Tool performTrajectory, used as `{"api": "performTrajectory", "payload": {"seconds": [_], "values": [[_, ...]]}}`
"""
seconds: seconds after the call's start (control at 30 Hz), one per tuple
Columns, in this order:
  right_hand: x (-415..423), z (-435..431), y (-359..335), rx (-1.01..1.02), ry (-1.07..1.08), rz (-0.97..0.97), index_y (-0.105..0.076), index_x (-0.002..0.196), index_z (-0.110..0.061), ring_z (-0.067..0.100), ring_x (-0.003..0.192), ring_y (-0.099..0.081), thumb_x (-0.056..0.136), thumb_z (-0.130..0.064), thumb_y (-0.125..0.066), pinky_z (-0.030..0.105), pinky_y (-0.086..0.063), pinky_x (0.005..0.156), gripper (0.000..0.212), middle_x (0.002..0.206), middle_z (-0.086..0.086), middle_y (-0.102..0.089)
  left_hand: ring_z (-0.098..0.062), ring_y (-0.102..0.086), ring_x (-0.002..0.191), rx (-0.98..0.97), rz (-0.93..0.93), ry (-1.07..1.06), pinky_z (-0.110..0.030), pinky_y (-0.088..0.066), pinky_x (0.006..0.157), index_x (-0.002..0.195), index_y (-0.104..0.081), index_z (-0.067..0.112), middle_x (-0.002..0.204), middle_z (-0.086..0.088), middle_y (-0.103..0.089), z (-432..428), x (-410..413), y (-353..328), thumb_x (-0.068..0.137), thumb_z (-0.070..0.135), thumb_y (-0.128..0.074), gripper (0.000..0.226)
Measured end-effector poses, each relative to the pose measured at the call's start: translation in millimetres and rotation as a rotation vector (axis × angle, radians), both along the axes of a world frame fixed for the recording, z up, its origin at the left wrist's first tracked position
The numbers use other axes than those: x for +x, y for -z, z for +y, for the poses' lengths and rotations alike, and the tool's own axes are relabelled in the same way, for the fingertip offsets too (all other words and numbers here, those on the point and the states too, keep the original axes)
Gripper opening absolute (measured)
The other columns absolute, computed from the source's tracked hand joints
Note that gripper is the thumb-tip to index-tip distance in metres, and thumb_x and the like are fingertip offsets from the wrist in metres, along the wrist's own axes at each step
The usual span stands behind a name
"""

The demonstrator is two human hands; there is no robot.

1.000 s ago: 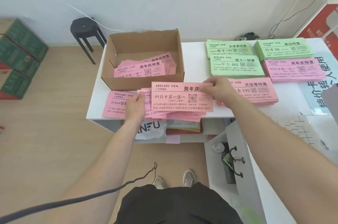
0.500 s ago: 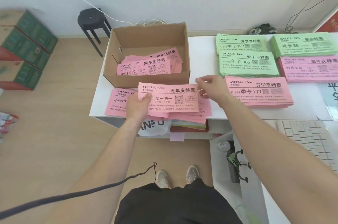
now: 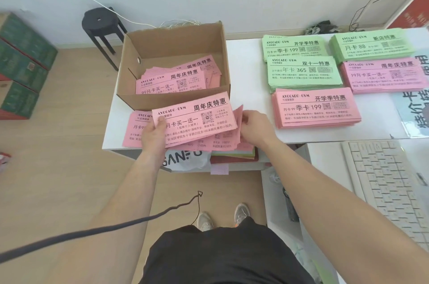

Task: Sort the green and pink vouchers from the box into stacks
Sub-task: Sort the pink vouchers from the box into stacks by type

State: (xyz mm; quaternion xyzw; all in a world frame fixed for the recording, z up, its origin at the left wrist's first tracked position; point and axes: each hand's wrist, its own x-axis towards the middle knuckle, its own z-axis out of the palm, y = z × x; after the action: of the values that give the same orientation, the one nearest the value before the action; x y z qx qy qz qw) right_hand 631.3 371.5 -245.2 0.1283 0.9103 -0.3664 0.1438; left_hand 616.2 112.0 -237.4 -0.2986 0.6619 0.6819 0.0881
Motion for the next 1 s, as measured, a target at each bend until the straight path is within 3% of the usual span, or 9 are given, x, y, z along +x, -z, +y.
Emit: {"api": "performTrajectory", "payload": {"seconds": [0.17,0.23,0.33,0.47,0.57,0.63,0.73,0.83,1.0], "values": [[-1.8,-7.7,-0.4,-0.191,0.044,-0.043,-0.076,0.097,-0.020,0.026,0.080,-0.071,0.095,-0.015,-0.048,0.037,-0.059,0.073,0.029,0.088,0.000,-0.077,-0.032,-0.073,0.099,0.003,-0.009,-0.023,-0.055,-0.058,0.090,0.108,-0.068,0.018,0.108,-0.010,-0.076,-4.2,-0.6,1.6,0.104,0.032,-0.055,0.019],[1.3,-5.9,-1.4,-0.324,0.114,-0.056,-0.075,0.103,-0.024,0.022,0.081,-0.073,0.098,-0.020,-0.050,0.041,-0.062,0.077,0.027,0.088,-0.004,-0.077,-0.032,-0.073,0.101,0.021,-0.006,-0.033,-0.049,-0.059,0.087,0.105,-0.068,0.020,0.108,-0.010,-0.076,-7.2,0.0,-0.1,0.104,0.031,-0.054,0.018],[8.1,-8.9,-6.6,-0.541,0.213,-0.070,-0.074,0.110,-0.016,0.026,0.089,-0.075,0.106,-0.031,-0.048,0.046,-0.062,0.083,0.030,0.095,0.004,-0.077,-0.027,-0.073,0.099,0.051,0.021,-0.036,-0.042,-0.060,0.080,0.111,-0.067,0.020,0.111,-0.007,-0.076,-13.9,2.1,-4.7,0.106,0.030,-0.052,0.019],[22.7,-23.9,-16.5,-0.753,0.373,-0.056,-0.073,0.100,-0.027,0.006,0.085,-0.071,0.110,-0.050,-0.024,0.029,-0.054,0.081,0.055,0.090,-0.010,-0.075,-0.025,-0.073,0.102,-0.039,0.088,0.006,-0.045,-0.059,0.085,0.122,-0.067,0.021,0.113,-0.004,-0.075,-37.1,4.7,-7.2,0.106,0.032,-0.051,0.025],[33.2,-38.4,-17.1,-0.560,0.319,0.005,-0.067,0.118,-0.025,0.011,0.105,-0.065,0.108,-0.051,-0.033,0.029,-0.046,0.083,0.044,0.113,-0.010,-0.070,-0.024,-0.072,0.095,-0.268,0.100,0.048,-0.037,-0.060,0.079,0.117,-0.069,0.015,0.104,-0.001,-0.075,-49.3,4.7,-8.5,0.104,0.032,-0.055,0.026],[38.7,-42.4,-12.4,-0.339,0.280,0.024,-0.058,0.129,-0.017,0.020,0.110,-0.061,0.105,-0.026,-0.043,0.029,-0.041,0.083,0.030,0.123,-0.002,-0.066,-0.018,-0.068,0.083,-0.394,0.101,0.081,-0.027,-0.054,0.071,0.110,-0.066,0.014,0.100,-0.002,-0.072,-49.3,5.6,-7.9,0.103,0.026,-0.058,0.017],[43.7,-50.1,-9.9,-0.167,0.242,0.014,-0.053,0.132,-0.012,0.029,0.108,-0.062,0.096,-0.003,-0.040,0.035,-0.049,0.082,0.039,0.123,0.006,-0.066,-0.023,-0.065,0.090,-0.455,0.082,0.155,-0.031,-0.051,0.076,0.112,-0.062,0.012,0.102,-0.005,-0.069,-42.5,8.3,-2.6,0.097,0.018,-0.066,0.017],[43.4,-56.2,-6.8,-0.095,0.212,0.023,-0.050,0.135,-0.014,0.033,0.105,-0.063,0.092,0.000,-0.042,0.046,-0.055,0.083,0.046,0.121,0.007,-0.066,-0.026,-0.062,0.096,-0.495,0.052,0.231,-0.032,-0.049,0.078,0.112,-0.057,0.014,0.107,-0.005,-0.065,-33.6,12.8,3.2,0.098,0.014,-0.064,0.016],[48.4,-48.9,-1.7,-0.080,0.140,0.049,-0.047,0.142,-0.020,0.033,0.108,-0.062,0.087,0.007,-0.041,0.051,-0.056,0.088,0.062,0.124,0.008,-0.064,-0.023,-0.064,0.094,-0.479,0.080,0.245,-0.037,-0.053,0.084,0.113,-0.059,0.016,0.107,-0.003,-0.068,-43.0,20.4,4.3,0.100,0.011,-0.059,0.015]]}}
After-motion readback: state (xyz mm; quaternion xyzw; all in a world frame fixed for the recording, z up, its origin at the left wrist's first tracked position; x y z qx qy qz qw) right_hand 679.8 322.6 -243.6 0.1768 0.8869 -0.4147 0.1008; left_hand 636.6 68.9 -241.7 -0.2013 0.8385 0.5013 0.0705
